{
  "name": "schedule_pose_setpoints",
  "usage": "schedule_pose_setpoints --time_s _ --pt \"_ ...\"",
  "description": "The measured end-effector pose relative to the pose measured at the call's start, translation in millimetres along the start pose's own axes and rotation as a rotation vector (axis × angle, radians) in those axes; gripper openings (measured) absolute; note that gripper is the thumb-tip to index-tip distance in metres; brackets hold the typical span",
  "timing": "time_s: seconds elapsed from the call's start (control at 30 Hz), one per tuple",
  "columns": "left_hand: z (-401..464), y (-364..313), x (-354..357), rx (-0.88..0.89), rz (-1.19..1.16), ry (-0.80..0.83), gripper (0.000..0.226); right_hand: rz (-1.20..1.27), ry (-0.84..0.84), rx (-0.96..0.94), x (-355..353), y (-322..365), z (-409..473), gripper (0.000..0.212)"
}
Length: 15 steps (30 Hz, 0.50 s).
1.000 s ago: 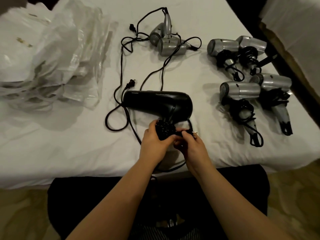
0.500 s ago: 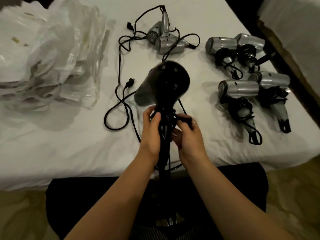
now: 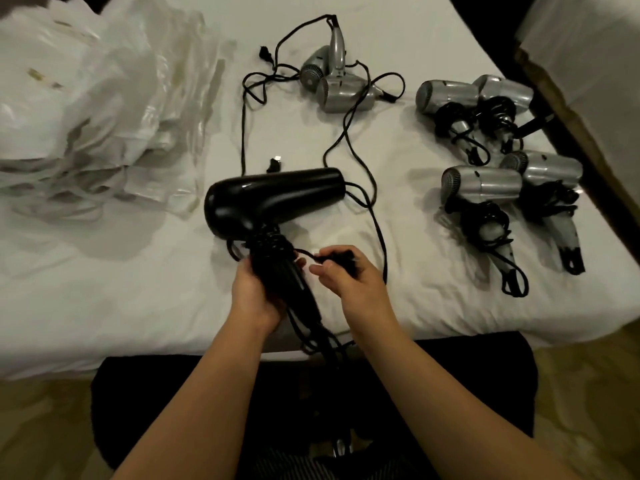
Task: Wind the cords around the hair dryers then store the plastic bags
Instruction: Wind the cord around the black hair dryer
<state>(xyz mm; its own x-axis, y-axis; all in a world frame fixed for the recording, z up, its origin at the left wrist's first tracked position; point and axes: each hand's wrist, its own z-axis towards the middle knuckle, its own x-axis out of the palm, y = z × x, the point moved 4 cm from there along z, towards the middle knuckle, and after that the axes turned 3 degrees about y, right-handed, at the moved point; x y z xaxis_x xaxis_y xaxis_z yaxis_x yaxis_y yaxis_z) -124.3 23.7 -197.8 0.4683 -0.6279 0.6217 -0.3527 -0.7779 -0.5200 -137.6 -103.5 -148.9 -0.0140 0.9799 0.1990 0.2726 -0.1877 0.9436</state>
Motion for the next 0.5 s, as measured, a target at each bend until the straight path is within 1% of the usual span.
schedule_pose_setpoints --time_s 0.07,0.1,0.17,0.2,0.23,0.27,0.33,0.37,0.47,0.5 --pt "5.5 -11.1 -7.3 0.058 0.199 -0.074 0.030 0.034 -0.044 0.039 -2.2 -1.8 5.3 0.018" --pt "8.4 -19.2 -11.6 0.128 0.391 -0.110 0.023 0.048 -0.060 0.056 -3.7 -2.5 7.7 0.017" --pt "7.1 -36.7 -15.2 0.320 0.978 -0.151 0.019 0.040 -0.067 0.077 -5.8 -3.0 11.7 0.017" --pt "2.6 -43.6 -15.5 0.437 1.276 -0.204 0.020 0.020 -0.061 0.081 -5.3 -3.8 13.5 0.016" --pt "-2.6 -48.0 -14.6 0.549 1.507 -0.259 0.021 0.001 -0.055 0.078 -4.1 -3.4 14.7 0.016" --pt "-9.3 -50.4 -11.5 0.632 1.651 -0.302 0.021 -0.020 -0.050 0.068 -2.5 -3.3 16.3 0.015" --pt "-22.6 -54.5 -1.7 0.750 1.755 -0.347 0.019 -0.051 -0.042 0.035 1.3 -0.4 19.9 0.011" --pt "-24.4 -55.3 1.6 0.812 1.783 -0.331 0.018 -0.060 -0.038 0.024 3.2 1.7 21.7 0.010" --pt "-26.1 -59.8 19.8 1.007 1.895 -0.193 0.015 -0.090 -0.026 0.017 7.3 6.9 27.7 0.008" --pt "-24.9 -61.7 26.6 1.045 1.943 -0.159 0.013 -0.099 -0.021 0.024 8.2 9.3 29.7 0.008"
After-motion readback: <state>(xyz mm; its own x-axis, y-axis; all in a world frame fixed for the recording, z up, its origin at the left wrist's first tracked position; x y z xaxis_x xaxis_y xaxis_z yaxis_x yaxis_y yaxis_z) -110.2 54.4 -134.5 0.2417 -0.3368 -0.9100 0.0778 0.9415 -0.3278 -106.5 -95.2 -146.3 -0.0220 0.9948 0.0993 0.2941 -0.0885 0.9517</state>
